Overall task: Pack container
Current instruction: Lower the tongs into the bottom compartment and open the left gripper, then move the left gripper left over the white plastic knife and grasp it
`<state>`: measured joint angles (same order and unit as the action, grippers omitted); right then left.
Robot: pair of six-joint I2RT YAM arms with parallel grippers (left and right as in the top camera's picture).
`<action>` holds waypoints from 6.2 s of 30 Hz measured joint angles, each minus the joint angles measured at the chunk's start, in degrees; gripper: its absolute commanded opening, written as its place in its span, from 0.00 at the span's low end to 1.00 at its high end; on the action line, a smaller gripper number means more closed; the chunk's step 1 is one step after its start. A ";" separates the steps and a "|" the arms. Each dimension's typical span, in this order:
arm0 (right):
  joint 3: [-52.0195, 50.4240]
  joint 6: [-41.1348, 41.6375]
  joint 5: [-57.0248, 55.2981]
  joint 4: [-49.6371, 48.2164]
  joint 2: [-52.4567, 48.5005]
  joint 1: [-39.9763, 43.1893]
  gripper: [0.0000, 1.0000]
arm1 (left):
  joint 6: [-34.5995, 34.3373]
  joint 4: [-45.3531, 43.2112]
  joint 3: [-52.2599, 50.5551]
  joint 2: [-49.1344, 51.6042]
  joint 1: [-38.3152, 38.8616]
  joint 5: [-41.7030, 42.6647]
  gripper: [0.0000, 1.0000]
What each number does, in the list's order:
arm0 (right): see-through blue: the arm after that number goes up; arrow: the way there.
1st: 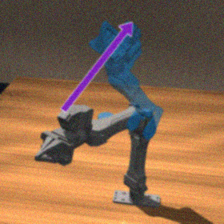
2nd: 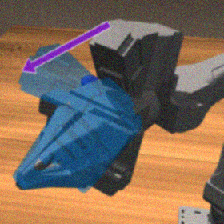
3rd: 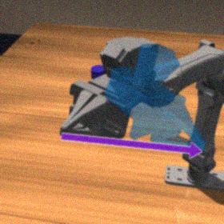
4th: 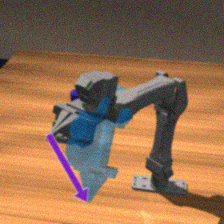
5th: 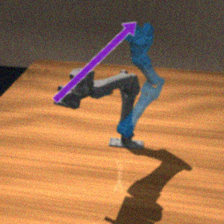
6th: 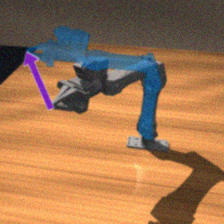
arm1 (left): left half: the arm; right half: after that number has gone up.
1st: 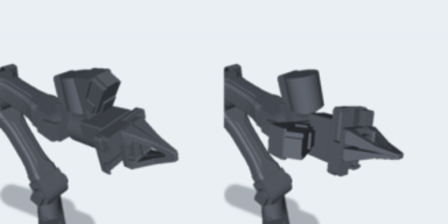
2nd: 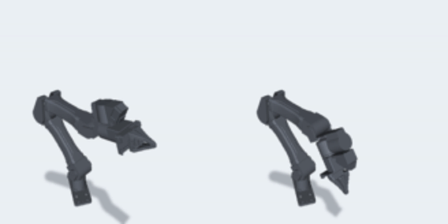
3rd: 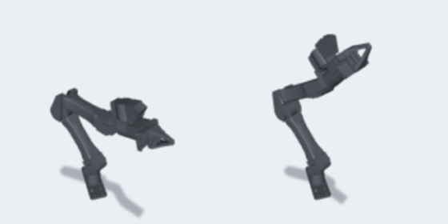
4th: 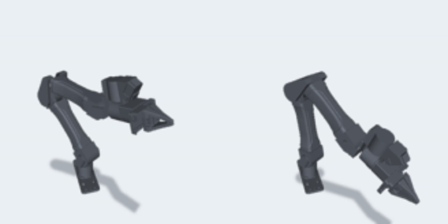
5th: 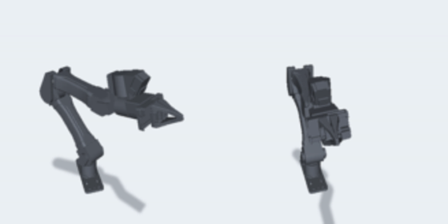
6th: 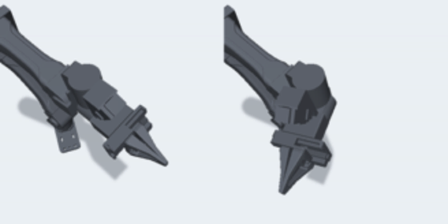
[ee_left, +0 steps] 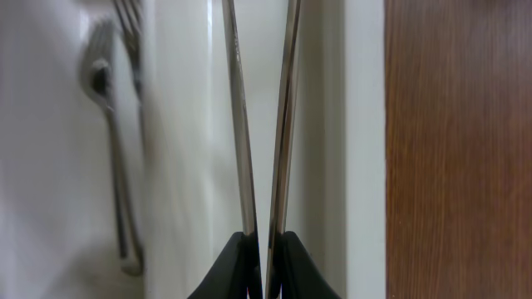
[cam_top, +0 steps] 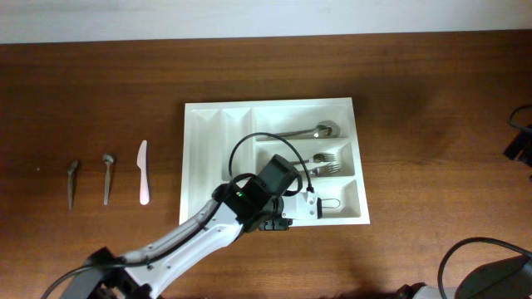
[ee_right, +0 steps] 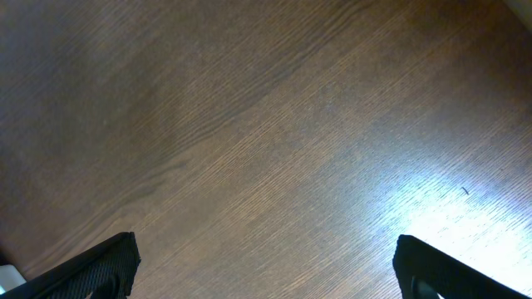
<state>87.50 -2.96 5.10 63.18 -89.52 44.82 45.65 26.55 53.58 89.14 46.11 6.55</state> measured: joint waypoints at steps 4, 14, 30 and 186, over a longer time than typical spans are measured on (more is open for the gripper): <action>0.02 -0.02 0.00 0.00 0.00 0.00 0.99 | 0.04 0.02 0.00 1.46 0.02 -1.31 0.02; 0.00 0.00 0.00 0.00 0.00 0.00 0.99 | 0.22 0.00 0.00 1.51 0.02 -2.99 0.08; 0.02 0.00 0.00 0.00 0.00 0.00 0.99 | 0.48 0.00 0.00 1.51 0.00 -3.21 0.27; 0.00 0.02 0.00 0.00 0.00 0.00 0.99 | -45.27 22.43 22.88 26.62 -57.31 -6.08 0.27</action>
<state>87.50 -2.94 5.10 63.18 -89.52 44.82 0.38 48.97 76.47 115.77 -11.20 0.47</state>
